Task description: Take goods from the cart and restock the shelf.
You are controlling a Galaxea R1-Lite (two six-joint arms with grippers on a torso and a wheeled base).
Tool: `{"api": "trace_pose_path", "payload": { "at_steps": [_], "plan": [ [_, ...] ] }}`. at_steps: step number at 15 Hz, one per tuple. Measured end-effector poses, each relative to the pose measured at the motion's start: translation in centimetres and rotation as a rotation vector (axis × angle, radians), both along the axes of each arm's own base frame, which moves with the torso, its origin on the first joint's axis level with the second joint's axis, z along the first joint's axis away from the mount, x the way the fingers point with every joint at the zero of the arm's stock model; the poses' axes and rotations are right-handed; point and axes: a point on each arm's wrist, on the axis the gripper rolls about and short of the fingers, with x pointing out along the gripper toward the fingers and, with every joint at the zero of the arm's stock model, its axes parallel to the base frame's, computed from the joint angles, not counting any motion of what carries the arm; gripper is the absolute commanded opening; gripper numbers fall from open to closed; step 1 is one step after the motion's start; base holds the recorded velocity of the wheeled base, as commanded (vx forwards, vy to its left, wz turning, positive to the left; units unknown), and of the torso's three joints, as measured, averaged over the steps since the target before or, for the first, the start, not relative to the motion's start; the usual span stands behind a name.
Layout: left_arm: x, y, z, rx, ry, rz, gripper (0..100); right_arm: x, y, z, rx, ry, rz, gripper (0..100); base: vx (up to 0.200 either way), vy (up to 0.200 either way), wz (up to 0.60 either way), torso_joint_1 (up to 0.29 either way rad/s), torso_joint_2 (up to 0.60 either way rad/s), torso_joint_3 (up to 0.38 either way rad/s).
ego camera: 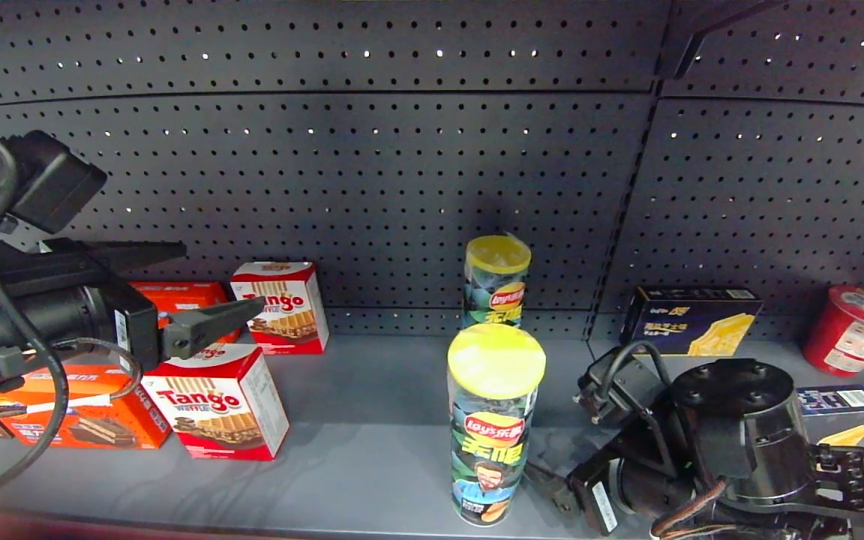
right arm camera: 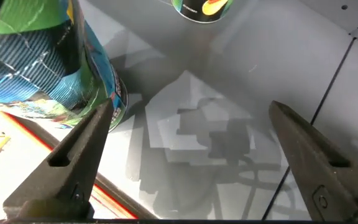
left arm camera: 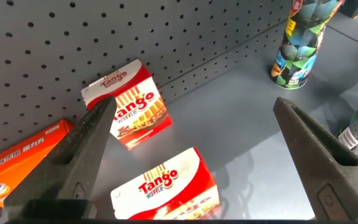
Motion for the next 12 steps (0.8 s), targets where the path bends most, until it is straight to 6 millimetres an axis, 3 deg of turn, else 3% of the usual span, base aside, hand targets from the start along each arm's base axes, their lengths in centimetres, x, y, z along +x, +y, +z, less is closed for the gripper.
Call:
{"api": "trace_pose_path", "payload": {
  "at_steps": [5, 12],
  "plan": [
    [1.4, -3.6, 1.0, 0.011, -0.010, -0.136, 100, 1.0, -2.6, 0.3, 0.012, -0.003, -0.095, 100, 0.000, 0.000, 0.00, 0.000, 0.00, 0.000],
    [3.1, -7.5, -3.7, 0.132, 0.135, -0.258, 100, 1.5, -4.0, 0.7, 0.025, -0.015, -0.153, 100, 0.000, 0.000, 0.00, 0.000, 0.00, 0.000]
  ]
}}
